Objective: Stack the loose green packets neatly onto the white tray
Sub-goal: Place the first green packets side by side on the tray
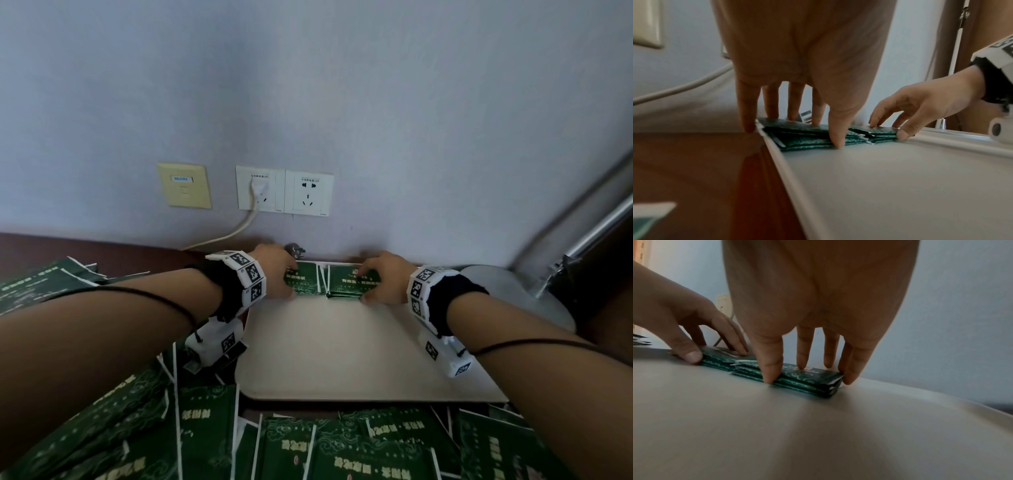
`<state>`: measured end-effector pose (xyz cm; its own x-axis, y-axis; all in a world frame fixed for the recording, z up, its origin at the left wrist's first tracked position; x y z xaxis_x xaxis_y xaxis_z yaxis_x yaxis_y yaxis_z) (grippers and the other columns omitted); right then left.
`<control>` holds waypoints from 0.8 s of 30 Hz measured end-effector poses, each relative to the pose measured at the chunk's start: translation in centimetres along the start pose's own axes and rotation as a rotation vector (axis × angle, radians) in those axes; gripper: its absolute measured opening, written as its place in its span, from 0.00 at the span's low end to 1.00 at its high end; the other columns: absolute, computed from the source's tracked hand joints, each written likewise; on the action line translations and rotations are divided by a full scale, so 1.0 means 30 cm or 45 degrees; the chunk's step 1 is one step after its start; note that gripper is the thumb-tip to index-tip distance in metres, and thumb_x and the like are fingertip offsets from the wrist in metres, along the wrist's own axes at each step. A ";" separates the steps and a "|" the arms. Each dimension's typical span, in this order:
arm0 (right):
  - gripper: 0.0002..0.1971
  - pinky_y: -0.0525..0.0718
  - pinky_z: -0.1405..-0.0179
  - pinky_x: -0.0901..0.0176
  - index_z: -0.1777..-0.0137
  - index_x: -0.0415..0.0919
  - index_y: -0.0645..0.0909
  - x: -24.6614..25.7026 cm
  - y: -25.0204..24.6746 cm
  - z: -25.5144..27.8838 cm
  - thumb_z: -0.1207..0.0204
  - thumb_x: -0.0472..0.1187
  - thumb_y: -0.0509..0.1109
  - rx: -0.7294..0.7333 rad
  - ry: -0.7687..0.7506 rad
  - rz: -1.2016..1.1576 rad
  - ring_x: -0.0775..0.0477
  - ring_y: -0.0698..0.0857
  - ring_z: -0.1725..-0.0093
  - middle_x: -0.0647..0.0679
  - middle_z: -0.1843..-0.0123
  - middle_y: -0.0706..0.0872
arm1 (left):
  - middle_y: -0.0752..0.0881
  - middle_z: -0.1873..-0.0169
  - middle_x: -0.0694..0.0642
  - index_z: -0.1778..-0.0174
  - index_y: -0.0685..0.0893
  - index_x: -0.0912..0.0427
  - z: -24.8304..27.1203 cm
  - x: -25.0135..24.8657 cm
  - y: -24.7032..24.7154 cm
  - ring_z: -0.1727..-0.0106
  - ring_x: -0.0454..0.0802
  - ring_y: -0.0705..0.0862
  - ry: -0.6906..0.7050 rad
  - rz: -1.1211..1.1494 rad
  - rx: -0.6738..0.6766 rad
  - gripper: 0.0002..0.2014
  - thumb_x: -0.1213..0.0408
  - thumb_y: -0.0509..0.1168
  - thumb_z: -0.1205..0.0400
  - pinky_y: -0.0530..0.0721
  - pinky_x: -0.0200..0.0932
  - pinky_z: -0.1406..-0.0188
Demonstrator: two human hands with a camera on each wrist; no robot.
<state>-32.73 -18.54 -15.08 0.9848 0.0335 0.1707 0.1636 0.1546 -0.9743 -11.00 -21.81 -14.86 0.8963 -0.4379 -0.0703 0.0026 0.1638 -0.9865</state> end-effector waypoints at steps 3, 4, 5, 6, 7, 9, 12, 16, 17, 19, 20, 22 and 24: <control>0.29 0.74 0.37 0.60 0.27 0.51 0.78 0.014 0.002 -0.015 0.29 0.47 0.79 0.003 -0.018 0.009 0.43 0.78 0.31 0.45 0.30 0.76 | 0.84 0.45 0.57 0.45 0.89 0.52 -0.011 -0.003 -0.001 0.47 0.56 0.84 0.016 0.025 0.006 0.14 0.53 0.73 0.25 0.83 0.44 0.43; 0.29 0.74 0.36 0.60 0.26 0.50 0.78 0.020 0.004 -0.017 0.28 0.45 0.79 0.007 -0.026 0.024 0.42 0.78 0.30 0.45 0.29 0.76 | 0.83 0.42 0.57 0.40 0.88 0.51 -0.016 -0.003 0.000 0.44 0.57 0.84 0.028 0.016 0.008 0.17 0.54 0.74 0.24 0.82 0.45 0.40; 0.29 0.74 0.36 0.60 0.25 0.50 0.77 0.026 0.006 -0.019 0.27 0.44 0.78 0.011 -0.034 0.040 0.42 0.78 0.30 0.45 0.29 0.76 | 0.81 0.38 0.58 0.34 0.86 0.51 -0.018 -0.001 -0.001 0.39 0.58 0.83 0.036 0.005 0.012 0.21 0.56 0.74 0.24 0.81 0.46 0.36; 0.29 0.74 0.35 0.60 0.25 0.50 0.76 0.029 0.010 -0.019 0.27 0.42 0.77 0.017 -0.039 0.051 0.42 0.77 0.30 0.44 0.29 0.76 | 0.80 0.35 0.59 0.29 0.83 0.51 -0.019 0.003 0.000 0.35 0.58 0.81 0.037 -0.001 0.017 0.25 0.57 0.74 0.24 0.79 0.47 0.33; 0.29 0.73 0.35 0.60 0.24 0.50 0.75 0.031 0.011 -0.018 0.26 0.41 0.76 0.021 -0.043 0.058 0.42 0.77 0.29 0.44 0.29 0.76 | 0.79 0.33 0.59 0.26 0.81 0.51 -0.019 0.006 -0.001 0.33 0.59 0.80 0.035 0.004 0.022 0.27 0.59 0.73 0.23 0.78 0.48 0.30; 0.29 0.73 0.36 0.61 0.24 0.50 0.74 0.033 0.012 -0.016 0.25 0.39 0.75 0.013 -0.051 0.078 0.42 0.77 0.29 0.44 0.29 0.76 | 0.77 0.31 0.59 0.24 0.78 0.50 -0.018 0.013 0.000 0.31 0.58 0.79 0.031 0.002 0.024 0.29 0.62 0.73 0.23 0.77 0.50 0.28; 0.28 0.72 0.36 0.62 0.24 0.49 0.74 0.039 0.012 -0.006 0.25 0.39 0.75 0.009 -0.062 0.104 0.43 0.77 0.29 0.44 0.28 0.76 | 0.77 0.30 0.57 0.25 0.79 0.48 -0.005 0.017 0.004 0.31 0.57 0.79 0.037 0.004 0.046 0.29 0.65 0.72 0.24 0.78 0.51 0.28; 0.28 0.72 0.34 0.61 0.25 0.47 0.75 0.056 -0.017 0.043 0.26 0.45 0.77 -0.007 -0.065 0.106 0.42 0.77 0.29 0.44 0.28 0.77 | 0.79 0.32 0.55 0.26 0.78 0.49 0.045 0.003 -0.028 0.34 0.56 0.80 0.066 -0.002 0.029 0.30 0.61 0.73 0.27 0.79 0.50 0.30; 0.28 0.73 0.34 0.61 0.26 0.47 0.76 0.060 -0.036 0.067 0.26 0.46 0.77 -0.016 -0.062 0.103 0.42 0.78 0.29 0.44 0.28 0.78 | 0.80 0.33 0.55 0.26 0.79 0.50 0.068 -0.005 -0.048 0.35 0.55 0.81 0.072 -0.021 0.031 0.30 0.59 0.73 0.26 0.80 0.49 0.32; 0.27 0.75 0.34 0.58 0.26 0.46 0.77 0.071 -0.076 0.126 0.26 0.47 0.77 -0.015 -0.058 0.085 0.43 0.79 0.31 0.45 0.29 0.79 | 0.83 0.35 0.54 0.30 0.81 0.50 0.123 -0.022 -0.081 0.40 0.53 0.83 0.078 -0.057 0.074 0.25 0.56 0.73 0.24 0.82 0.47 0.37; 0.26 0.76 0.35 0.58 0.27 0.46 0.78 0.078 -0.099 0.156 0.25 0.47 0.76 -0.009 -0.060 0.075 0.44 0.79 0.32 0.46 0.30 0.80 | 0.84 0.35 0.54 0.32 0.83 0.50 0.149 -0.030 -0.101 0.41 0.52 0.83 0.081 -0.074 0.098 0.22 0.55 0.73 0.23 0.82 0.47 0.37; 0.23 0.76 0.39 0.59 0.30 0.47 0.81 0.100 -0.138 0.233 0.24 0.48 0.76 0.014 -0.066 0.060 0.46 0.81 0.37 0.48 0.32 0.83 | 0.84 0.34 0.52 0.32 0.84 0.50 0.224 -0.056 -0.144 0.38 0.52 0.83 0.101 -0.103 0.135 0.21 0.52 0.72 0.21 0.81 0.48 0.34; 0.20 0.77 0.41 0.59 0.33 0.48 0.83 0.125 -0.165 0.319 0.25 0.50 0.77 0.043 -0.073 0.028 0.49 0.83 0.41 0.50 0.36 0.86 | 0.83 0.34 0.51 0.31 0.83 0.53 0.314 -0.092 -0.189 0.35 0.51 0.82 0.131 -0.091 0.143 0.21 0.51 0.71 0.19 0.78 0.45 0.33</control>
<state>-30.40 -9.73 -8.23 0.9830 0.0936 0.1582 0.1388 0.1864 -0.9726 -9.30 -13.20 -7.69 0.8420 -0.5390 -0.0206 0.1198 0.2240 -0.9672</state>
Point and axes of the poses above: each hand's wrist, its own z-axis away from the middle knuckle, its own y-axis out of the palm, x = y × z, the point moved 5 cm from there along -z, towards the middle knuckle
